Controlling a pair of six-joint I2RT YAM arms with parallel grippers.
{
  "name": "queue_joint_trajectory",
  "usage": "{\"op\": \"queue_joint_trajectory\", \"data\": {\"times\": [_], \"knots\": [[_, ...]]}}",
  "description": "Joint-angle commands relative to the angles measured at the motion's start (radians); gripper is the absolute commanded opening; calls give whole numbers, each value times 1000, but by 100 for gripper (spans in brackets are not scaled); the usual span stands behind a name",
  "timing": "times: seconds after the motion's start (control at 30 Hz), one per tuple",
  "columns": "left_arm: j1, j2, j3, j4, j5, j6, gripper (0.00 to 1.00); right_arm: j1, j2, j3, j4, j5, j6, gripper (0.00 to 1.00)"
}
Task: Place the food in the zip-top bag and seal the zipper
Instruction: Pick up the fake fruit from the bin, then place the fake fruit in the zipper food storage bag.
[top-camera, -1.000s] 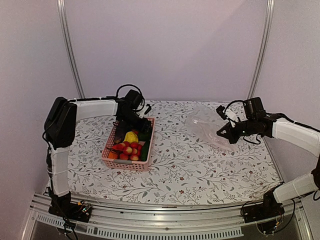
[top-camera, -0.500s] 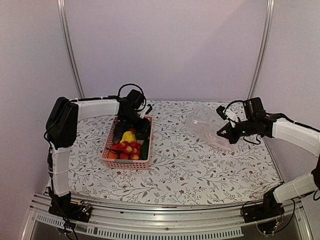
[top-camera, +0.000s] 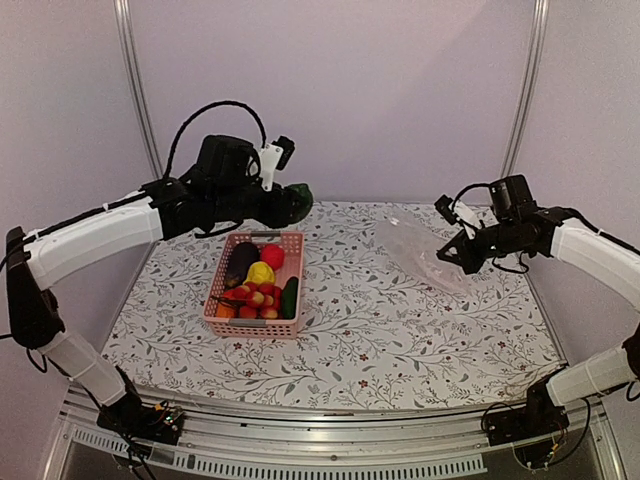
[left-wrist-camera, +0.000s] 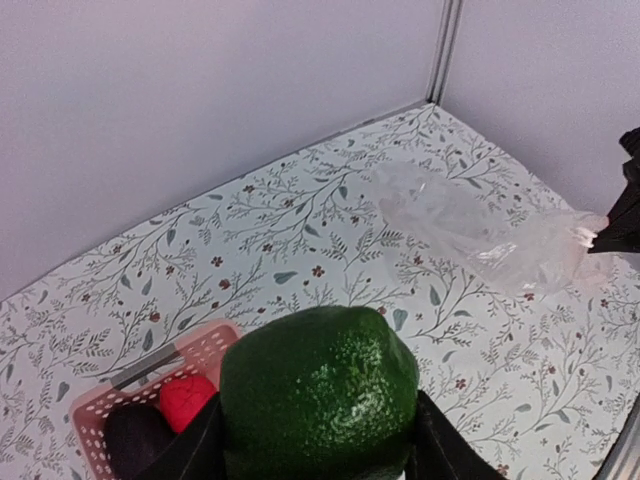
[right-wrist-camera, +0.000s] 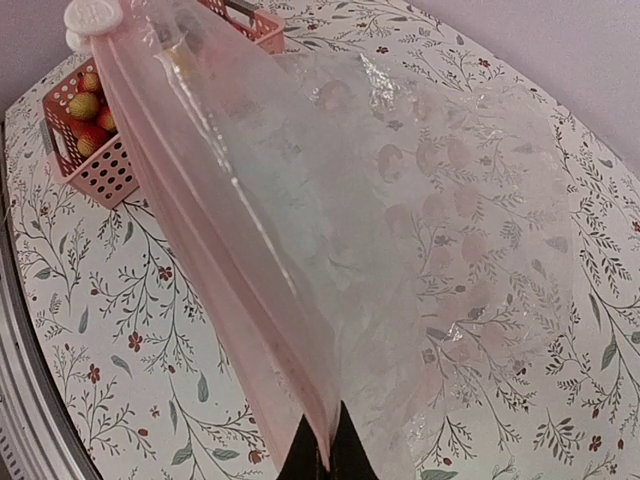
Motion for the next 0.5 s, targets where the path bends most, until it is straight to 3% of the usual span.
{"op": "queue_joint_trajectory", "data": {"times": [0.0, 0.23, 0.47], "knots": [[-151, -58, -134, 360, 44, -45, 36, 7, 0, 68, -115, -27, 11, 0], [-339, -41, -252, 893, 191, -20, 36, 15, 27, 185, -257, -104, 30, 0], [-416, 141, -129, 1010, 207, 66, 36, 34, 35, 252, -327, -207, 59, 0]]}}
